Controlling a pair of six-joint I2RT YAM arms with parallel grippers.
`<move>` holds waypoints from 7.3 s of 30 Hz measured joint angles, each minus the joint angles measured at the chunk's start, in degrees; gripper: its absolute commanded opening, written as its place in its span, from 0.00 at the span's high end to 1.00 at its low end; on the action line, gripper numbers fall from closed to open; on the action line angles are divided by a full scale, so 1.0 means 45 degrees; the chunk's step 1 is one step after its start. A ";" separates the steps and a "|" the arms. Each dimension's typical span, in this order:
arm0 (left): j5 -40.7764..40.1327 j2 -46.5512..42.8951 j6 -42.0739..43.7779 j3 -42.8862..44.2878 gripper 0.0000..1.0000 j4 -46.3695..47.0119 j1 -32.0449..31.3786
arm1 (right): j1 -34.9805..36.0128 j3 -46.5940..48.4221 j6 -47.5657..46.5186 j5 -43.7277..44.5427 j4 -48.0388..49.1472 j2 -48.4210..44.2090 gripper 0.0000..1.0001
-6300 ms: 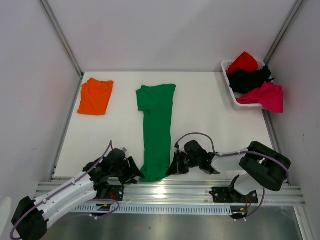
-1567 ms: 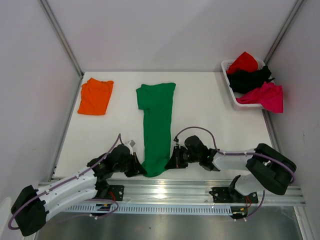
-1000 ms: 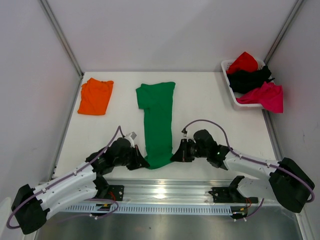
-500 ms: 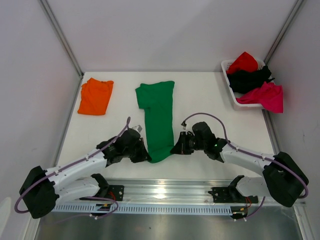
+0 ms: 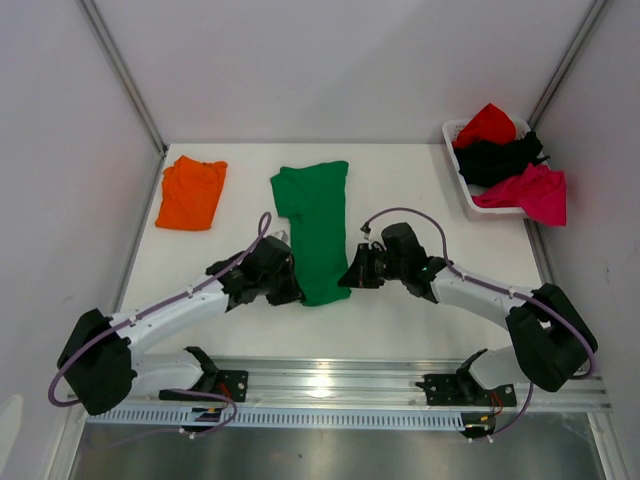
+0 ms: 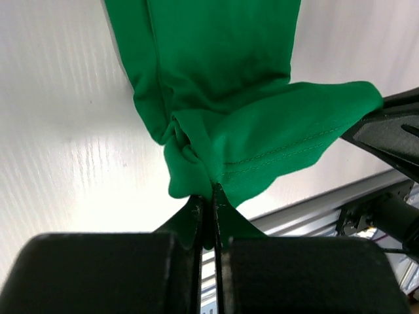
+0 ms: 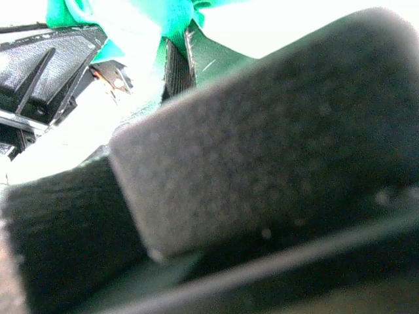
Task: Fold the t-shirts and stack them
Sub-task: Fold the tshirt
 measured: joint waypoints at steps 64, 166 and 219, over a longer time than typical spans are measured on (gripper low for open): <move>-0.0015 0.5673 0.0563 0.5440 0.99 -0.1253 0.3016 | -0.2191 0.5168 -0.1243 -0.0597 -0.0539 0.5275 1.00; 0.0612 0.6504 0.2278 0.7966 0.44 -0.1511 0.4352 | -0.3240 0.6557 -0.1749 -0.0622 0.1069 0.8218 0.61; -0.0073 0.8004 0.2545 0.6203 0.45 -0.0743 0.2055 | -0.3206 0.9253 -0.2579 -0.0155 0.0593 0.9272 0.61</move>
